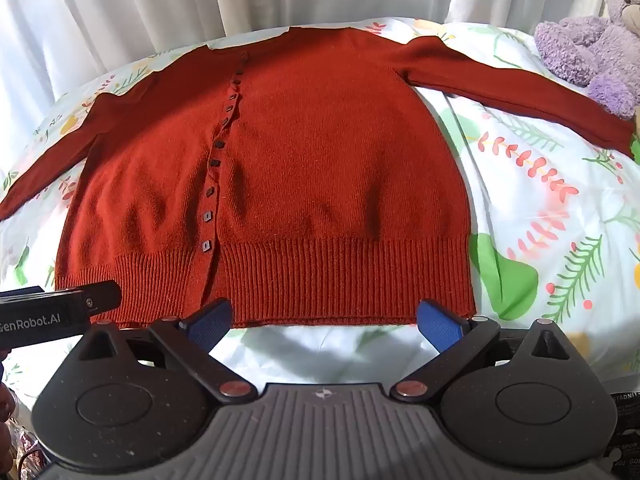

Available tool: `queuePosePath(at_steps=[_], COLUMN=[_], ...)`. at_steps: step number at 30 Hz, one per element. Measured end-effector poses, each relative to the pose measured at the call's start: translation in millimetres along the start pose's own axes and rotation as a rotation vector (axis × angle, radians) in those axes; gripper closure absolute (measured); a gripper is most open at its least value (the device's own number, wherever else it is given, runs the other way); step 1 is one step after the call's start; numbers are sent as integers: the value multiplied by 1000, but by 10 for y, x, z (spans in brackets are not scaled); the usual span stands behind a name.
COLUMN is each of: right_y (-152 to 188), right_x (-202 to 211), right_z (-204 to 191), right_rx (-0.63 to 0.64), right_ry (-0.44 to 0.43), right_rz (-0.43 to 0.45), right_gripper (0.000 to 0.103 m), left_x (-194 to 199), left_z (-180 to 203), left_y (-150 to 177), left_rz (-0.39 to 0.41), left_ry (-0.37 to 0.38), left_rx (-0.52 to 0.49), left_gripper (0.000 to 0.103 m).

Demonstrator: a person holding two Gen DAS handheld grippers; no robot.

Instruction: Fold small clothes

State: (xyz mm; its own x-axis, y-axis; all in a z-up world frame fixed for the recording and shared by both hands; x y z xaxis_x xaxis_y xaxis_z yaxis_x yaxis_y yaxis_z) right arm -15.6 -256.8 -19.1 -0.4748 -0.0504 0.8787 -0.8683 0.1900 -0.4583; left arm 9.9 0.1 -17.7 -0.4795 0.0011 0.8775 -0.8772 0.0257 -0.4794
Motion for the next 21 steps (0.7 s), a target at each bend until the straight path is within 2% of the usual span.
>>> queuePosePath(at_steps=[21], right_y=[-15], right_x=[-13], right_z=[-19], right_rx=[-3], right_ry=[5], right_rz=[1], right_gripper=[4], left_x=[-70], left_z=[-42], left_y=[48], left_rz=[-13], left_ry=[-7], left_rx=[5], left_gripper=[0])
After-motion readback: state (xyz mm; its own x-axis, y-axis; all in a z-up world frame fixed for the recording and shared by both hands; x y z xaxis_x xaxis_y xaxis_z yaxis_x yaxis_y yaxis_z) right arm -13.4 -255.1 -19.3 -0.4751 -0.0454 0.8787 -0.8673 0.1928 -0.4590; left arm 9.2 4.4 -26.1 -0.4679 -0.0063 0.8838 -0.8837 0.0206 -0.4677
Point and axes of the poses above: each gripper's, at about its wrist camera, not at the fingertips, and x roughly against the way its jaws point, z to its right, y to its underside, the point moved 2 cm from there along -x, roughly the way its jaws point, and after that the axes turned 4 degrees about -x, right-handed, at the moved point
